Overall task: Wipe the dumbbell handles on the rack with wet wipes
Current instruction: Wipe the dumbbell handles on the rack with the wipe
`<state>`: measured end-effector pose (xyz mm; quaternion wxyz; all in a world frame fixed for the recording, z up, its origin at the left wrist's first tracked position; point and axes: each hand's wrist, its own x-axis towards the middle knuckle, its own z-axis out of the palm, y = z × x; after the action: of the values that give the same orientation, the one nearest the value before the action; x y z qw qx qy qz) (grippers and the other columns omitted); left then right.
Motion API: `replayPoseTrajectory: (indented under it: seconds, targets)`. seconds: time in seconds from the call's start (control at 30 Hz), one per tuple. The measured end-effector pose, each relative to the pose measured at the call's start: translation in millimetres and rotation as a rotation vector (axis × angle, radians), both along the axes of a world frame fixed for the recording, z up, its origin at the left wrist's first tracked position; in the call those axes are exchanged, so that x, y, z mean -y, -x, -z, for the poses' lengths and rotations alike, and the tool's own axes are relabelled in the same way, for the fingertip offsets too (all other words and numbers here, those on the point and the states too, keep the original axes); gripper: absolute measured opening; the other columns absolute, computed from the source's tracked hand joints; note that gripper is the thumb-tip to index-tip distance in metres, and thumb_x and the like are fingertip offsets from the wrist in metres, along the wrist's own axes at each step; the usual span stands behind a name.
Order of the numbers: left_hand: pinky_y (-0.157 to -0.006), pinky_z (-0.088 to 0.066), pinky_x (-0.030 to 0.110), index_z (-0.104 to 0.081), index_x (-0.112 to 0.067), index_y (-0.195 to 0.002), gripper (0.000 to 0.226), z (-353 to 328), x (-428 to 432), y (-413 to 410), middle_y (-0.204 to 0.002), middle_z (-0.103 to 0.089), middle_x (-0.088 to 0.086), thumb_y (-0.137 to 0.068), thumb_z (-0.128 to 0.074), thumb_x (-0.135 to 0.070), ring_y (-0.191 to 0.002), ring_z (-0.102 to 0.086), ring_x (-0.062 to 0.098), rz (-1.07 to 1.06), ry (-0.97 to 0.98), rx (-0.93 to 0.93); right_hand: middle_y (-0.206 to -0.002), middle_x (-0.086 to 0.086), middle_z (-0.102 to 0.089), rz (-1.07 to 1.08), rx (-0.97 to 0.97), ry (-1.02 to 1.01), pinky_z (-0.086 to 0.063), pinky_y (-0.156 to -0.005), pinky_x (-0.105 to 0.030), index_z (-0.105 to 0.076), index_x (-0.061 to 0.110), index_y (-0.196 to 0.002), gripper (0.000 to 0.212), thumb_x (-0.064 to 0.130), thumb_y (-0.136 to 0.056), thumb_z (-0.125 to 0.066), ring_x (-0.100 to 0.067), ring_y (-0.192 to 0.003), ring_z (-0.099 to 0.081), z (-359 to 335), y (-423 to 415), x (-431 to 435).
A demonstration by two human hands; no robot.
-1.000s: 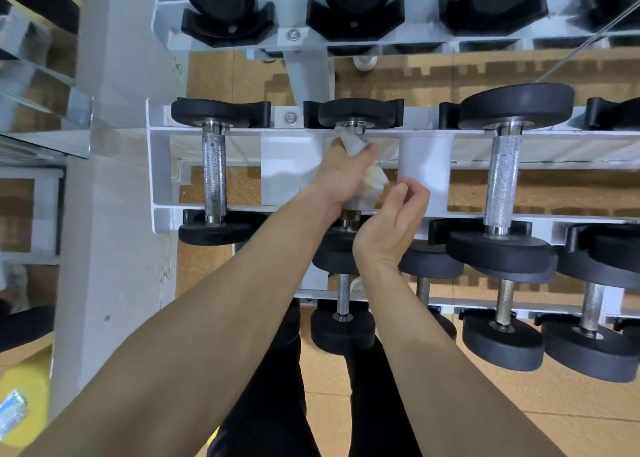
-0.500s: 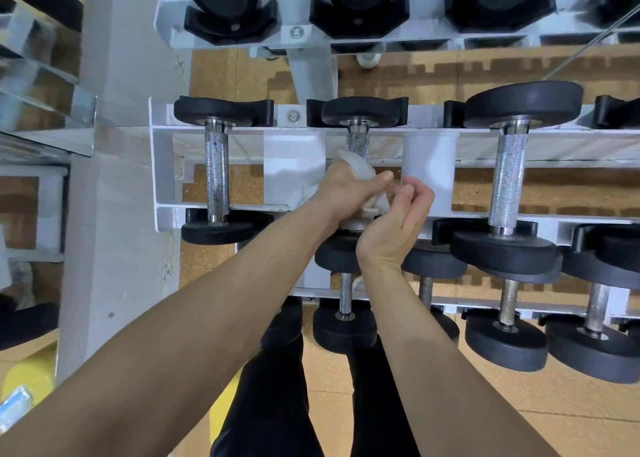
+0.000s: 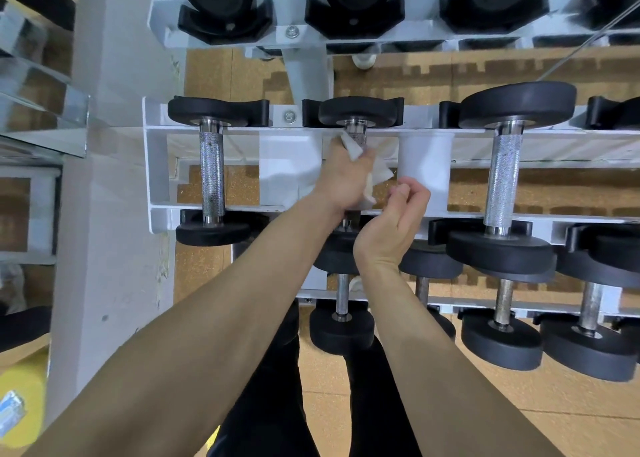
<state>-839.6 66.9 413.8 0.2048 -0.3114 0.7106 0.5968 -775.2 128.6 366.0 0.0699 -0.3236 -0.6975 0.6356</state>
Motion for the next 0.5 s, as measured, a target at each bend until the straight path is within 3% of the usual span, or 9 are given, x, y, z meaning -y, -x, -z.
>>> replayPoseTrajectory:
  seconds: [0.07,0.13,0.23,0.3,0.37,0.43,0.5]
  targets:
    - [-0.074,-0.046,0.028,-0.026,-0.008,-0.142,0.047,0.6,0.8,-17.7,-0.113,-0.054,0.008,-0.103,-0.051,-0.017,-0.096,-0.055,0.019,0.246,0.175,0.028,-0.111,-0.006,-0.059,0.000,0.010,-0.004,-0.047,-0.095,-0.041,-0.057,0.015,-0.114,0.036,0.039,-0.098,-0.035,-0.020,-0.104,-0.055,-1.0,-0.1,-0.9]
    - [-0.073,-0.038,0.024,-0.021,0.000,-0.139,0.049,4.5,4.1,-32.1,-0.105,-0.049,0.008,-0.102,-0.051,-0.011,-0.093,-0.050,0.018,0.441,0.286,0.031,-0.110,-0.002,-0.058,0.004,0.020,0.001,-0.046,-0.095,-0.039,-0.057,0.016,-0.114,0.036,0.039,-0.097,-0.035,-0.017,-0.104,-0.054,-2.7,0.5,-0.9]
    - [-0.062,-0.035,0.016,-0.016,0.003,-0.137,0.059,3.9,8.7,-31.4,-0.097,-0.046,0.000,-0.101,-0.058,-0.020,-0.095,-0.048,0.017,0.501,0.238,0.062,-0.110,0.002,-0.058,-0.001,0.031,0.001,-0.046,-0.096,-0.039,-0.056,0.022,-0.112,0.032,0.040,-0.097,-0.035,-0.014,-0.106,-0.055,-3.3,1.3,-0.4]
    - [-0.075,-0.043,0.019,-0.013,0.000,-0.142,0.074,-0.9,6.5,-25.5,-0.111,-0.052,0.006,-0.098,-0.065,-0.030,-0.101,-0.053,0.018,0.432,0.151,0.096,-0.110,0.004,-0.058,-0.009,0.034,0.005,-0.047,-0.096,-0.038,-0.054,0.026,-0.111,0.031,0.043,-0.096,-0.034,-0.012,-0.106,-0.055,-4.5,1.1,-0.4]
    - [-0.080,-0.053,0.032,-0.037,-0.004,-0.131,0.064,-1.9,3.1,-20.7,-0.104,-0.062,0.008,-0.090,-0.075,-0.036,-0.093,-0.063,0.017,0.312,0.068,0.093,-0.110,0.003,-0.058,-0.009,0.031,-0.003,-0.047,-0.095,-0.038,-0.054,0.027,-0.111,0.032,0.044,-0.095,-0.033,-0.014,-0.104,-0.055,-5.9,1.0,-0.5]
    - [-0.059,-0.053,0.027,-0.058,-0.008,-0.094,0.033,2.4,3.0,-14.9,-0.075,-0.066,0.005,-0.086,-0.080,-0.030,-0.063,-0.064,0.010,0.147,-0.082,0.040,-0.112,0.002,-0.059,-0.001,0.033,-0.006,-0.047,-0.096,-0.040,-0.055,0.026,-0.110,0.033,0.046,-0.094,-0.033,-0.016,-0.106,-0.056,-6.6,0.9,-0.2]
    - [-0.046,-0.045,0.018,-0.063,-0.010,-0.081,0.030,4.4,6.8,-4.0,-0.056,-0.063,-0.001,-0.084,-0.082,-0.033,-0.048,-0.060,0.009,0.029,-0.172,0.078,-0.114,0.002,-0.060,0.002,0.044,-0.002,-0.047,-0.097,-0.042,-0.055,0.029,-0.109,0.033,0.048,-0.094,-0.032,-0.018,-0.108,-0.056,-6.4,1.1,0.4]
